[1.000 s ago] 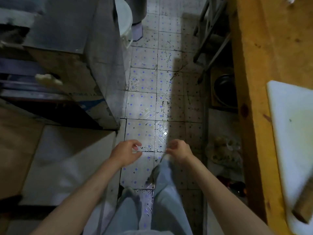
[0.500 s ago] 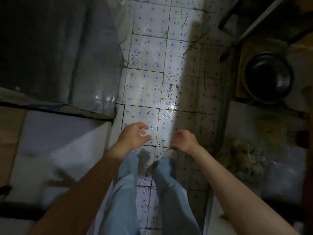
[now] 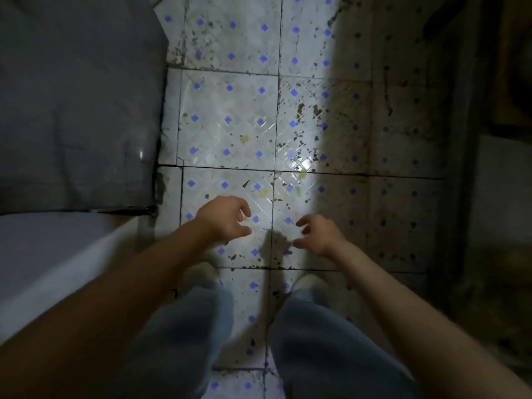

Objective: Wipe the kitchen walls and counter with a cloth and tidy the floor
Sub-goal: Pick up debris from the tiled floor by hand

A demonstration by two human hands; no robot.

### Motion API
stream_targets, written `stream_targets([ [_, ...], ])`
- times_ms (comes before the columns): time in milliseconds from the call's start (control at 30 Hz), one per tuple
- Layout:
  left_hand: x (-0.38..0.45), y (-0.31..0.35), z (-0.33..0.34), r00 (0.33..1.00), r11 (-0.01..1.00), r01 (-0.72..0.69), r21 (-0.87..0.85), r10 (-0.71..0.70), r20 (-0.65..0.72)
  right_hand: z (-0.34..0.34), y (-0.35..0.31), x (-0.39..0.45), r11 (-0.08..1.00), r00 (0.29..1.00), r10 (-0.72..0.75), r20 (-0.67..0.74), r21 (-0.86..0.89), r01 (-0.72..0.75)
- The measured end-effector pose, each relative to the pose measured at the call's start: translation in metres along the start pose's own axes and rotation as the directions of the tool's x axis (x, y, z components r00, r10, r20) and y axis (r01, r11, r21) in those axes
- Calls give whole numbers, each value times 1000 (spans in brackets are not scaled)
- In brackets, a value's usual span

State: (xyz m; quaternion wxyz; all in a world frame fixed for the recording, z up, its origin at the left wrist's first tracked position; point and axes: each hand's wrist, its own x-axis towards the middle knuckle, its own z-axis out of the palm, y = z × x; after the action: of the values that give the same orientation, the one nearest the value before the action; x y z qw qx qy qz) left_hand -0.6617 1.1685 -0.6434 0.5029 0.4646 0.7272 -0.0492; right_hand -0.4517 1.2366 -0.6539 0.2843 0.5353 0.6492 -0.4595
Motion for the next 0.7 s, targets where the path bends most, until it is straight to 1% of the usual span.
stream_targets([
  [100, 54, -18, 24, 994, 991, -46, 126, 33, 102, 17, 14, 54, 992, 998, -63, 7, -110, 63],
  [167, 83, -30, 36, 990, 979, -96, 179, 75, 123, 28, 21, 83, 979, 993, -112, 32, -170, 116],
  [300, 132, -55, 58, 984, 963, -144, 230, 114, 137, 45, 30, 130, 932, 973, -205, 106, -284, 227],
  [400, 158, -68, 75, 972, 951, -203, 232, 168, 162, 55, 32, 156, 926, 960, -254, 118, -259, 276],
  [467, 169, -76, 84, 963, 930, -247, 273, 204, 175, 61, 34, 169, 921, 950, -293, 107, -236, 311],
  [567, 183, -89, 90, 954, 877, -299, 376, 268, 133, 68, 36, 181, 886, 927, -362, 95, -274, 374],
  [700, 190, -99, 92, 948, 871, -313, 377, 308, 75, 77, 34, 192, 867, 902, -432, 9, -270, 418],
])
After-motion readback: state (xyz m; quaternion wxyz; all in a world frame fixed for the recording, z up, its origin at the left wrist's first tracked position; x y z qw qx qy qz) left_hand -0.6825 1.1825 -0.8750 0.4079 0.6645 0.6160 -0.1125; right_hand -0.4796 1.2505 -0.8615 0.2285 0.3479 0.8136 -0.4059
